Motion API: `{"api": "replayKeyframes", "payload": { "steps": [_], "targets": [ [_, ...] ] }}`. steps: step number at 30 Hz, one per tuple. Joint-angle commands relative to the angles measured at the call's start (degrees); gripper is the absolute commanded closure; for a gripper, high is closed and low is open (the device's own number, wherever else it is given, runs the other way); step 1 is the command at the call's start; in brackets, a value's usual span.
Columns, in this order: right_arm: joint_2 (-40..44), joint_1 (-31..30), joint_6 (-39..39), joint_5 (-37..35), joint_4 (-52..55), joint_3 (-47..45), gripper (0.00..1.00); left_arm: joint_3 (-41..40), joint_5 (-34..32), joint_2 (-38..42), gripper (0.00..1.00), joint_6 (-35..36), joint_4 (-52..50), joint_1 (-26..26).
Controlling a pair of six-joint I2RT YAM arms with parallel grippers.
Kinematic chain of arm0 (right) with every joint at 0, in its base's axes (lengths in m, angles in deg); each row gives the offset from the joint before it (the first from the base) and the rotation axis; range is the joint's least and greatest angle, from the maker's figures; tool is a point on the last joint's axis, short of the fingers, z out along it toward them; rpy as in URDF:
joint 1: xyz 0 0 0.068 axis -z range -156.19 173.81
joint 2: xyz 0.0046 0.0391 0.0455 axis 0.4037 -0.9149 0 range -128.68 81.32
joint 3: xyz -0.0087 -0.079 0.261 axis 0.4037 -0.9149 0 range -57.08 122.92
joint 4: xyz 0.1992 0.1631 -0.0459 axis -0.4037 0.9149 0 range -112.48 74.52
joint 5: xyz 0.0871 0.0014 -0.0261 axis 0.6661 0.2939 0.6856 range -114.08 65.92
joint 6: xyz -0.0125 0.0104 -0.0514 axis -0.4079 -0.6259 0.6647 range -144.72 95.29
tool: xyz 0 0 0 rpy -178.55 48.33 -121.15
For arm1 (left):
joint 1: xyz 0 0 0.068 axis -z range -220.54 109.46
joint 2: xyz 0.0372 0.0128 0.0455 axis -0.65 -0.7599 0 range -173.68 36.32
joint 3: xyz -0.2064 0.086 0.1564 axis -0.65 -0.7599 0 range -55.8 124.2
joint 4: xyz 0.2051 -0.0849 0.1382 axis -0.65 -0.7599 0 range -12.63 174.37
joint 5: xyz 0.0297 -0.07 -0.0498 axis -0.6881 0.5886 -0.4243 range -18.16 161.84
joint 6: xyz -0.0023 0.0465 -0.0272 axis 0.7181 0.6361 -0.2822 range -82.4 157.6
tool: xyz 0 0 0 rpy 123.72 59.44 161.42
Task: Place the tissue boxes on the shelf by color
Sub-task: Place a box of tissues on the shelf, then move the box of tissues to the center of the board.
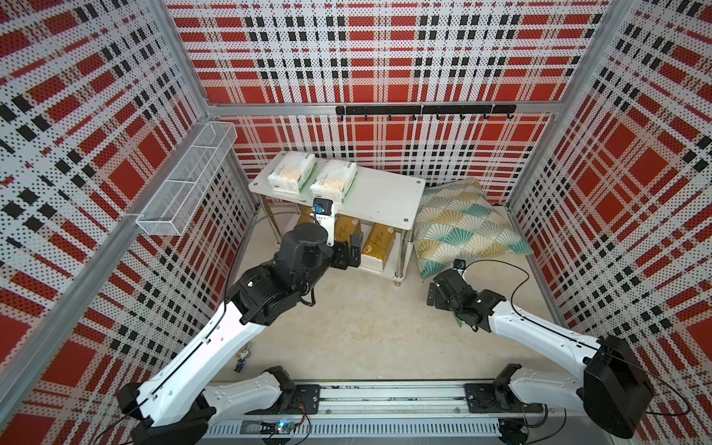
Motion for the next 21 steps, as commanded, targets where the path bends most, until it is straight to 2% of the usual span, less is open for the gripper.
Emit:
{"api": "replayKeyframes", "payload": {
  "steps": [1, 8, 13, 21],
  "targets": [
    [1.98, 2.79, -0.65, -3.57, 3.91, -0.38, 0.0, -5.73, -2.18, 1.5, 0.0, -3.68, 2.59, 3.17],
    [2.38, 9.93, 3.5, -2.32, 3.78, -1.18, 0.0, -14.3, -4.37, 0.78, 0.0, -9.73, 3.46, 10.29],
    [2.51, 16.34, 6.06, 5.03, -1.53, -4.45, 0.0, -17.53, -4.35, 0.69, 0.0, -12.09, 5.24, 13.31],
    [-0.26, 17.38, 10.37, 10.19, -6.67, -7.15, 0.0, -17.74, -5.16, 0.07, 0.0, -12.96, 5.14, 14.45]
  ]
}}
